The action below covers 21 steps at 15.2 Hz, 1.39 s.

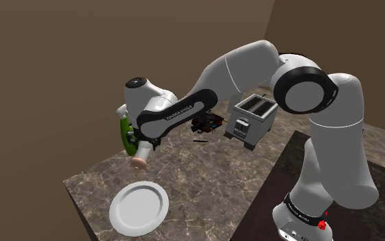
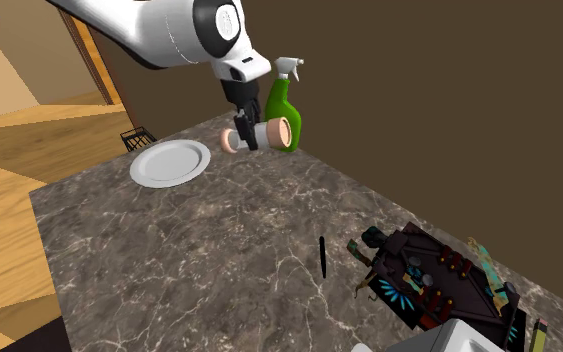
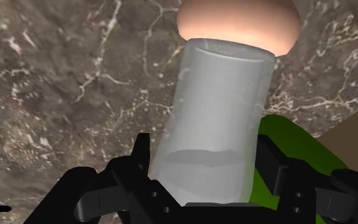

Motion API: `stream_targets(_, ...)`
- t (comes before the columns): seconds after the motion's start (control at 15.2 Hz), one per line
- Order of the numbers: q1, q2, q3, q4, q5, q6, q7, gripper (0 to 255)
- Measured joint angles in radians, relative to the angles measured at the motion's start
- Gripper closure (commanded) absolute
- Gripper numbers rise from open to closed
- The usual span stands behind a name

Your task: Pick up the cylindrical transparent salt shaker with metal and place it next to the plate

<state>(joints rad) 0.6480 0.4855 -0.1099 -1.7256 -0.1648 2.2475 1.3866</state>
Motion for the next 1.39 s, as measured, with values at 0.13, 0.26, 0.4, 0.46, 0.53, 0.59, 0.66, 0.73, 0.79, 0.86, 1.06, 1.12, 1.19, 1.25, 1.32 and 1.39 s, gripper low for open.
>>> stream_targets(0.13,0.001,-0.012,0.0,0.01,0.001,-0.021,-0.003,255)
stream_targets(0.26,0.001,-0.026,0.0,0.016,0.002,-0.042,-0.007,255)
stream_targets(0.4,0.001,-0.036,0.001,0.028,0.003,-0.063,-0.011,255)
stream_targets(0.46,0.0,-0.041,0.001,0.033,0.004,-0.073,-0.013,255)
stream_targets(0.53,0.001,-0.049,0.001,0.037,0.004,-0.085,-0.015,255)
stream_targets(0.59,0.001,-0.056,0.001,0.043,0.005,-0.098,-0.017,255)
stream_targets(0.66,0.002,-0.065,0.001,0.043,0.005,-0.106,-0.017,255)
stream_targets(0.73,0.003,-0.069,0.001,0.052,0.005,-0.12,-0.019,255)
stream_targets(0.79,0.003,-0.073,0.001,0.059,0.006,-0.131,-0.021,255)
stream_targets(0.86,0.003,-0.077,0.001,0.068,0.006,-0.143,-0.023,255)
stream_targets(1.06,0.003,-0.092,0.001,0.087,0.008,-0.177,-0.029,255)
stream_targets(1.12,0.003,-0.093,0.001,0.097,0.009,-0.188,-0.031,255)
stream_targets(1.19,0.003,-0.098,0.001,0.102,0.009,-0.198,-0.032,255)
stream_targets(1.25,0.007,-0.12,0.001,0.078,0.006,-0.196,-0.028,255)
stream_targets(1.32,0.01,-0.152,0.001,0.033,0.001,-0.184,-0.022,255)
stream_targets(1.39,0.015,-0.188,0.001,-0.015,-0.004,-0.173,-0.014,255)
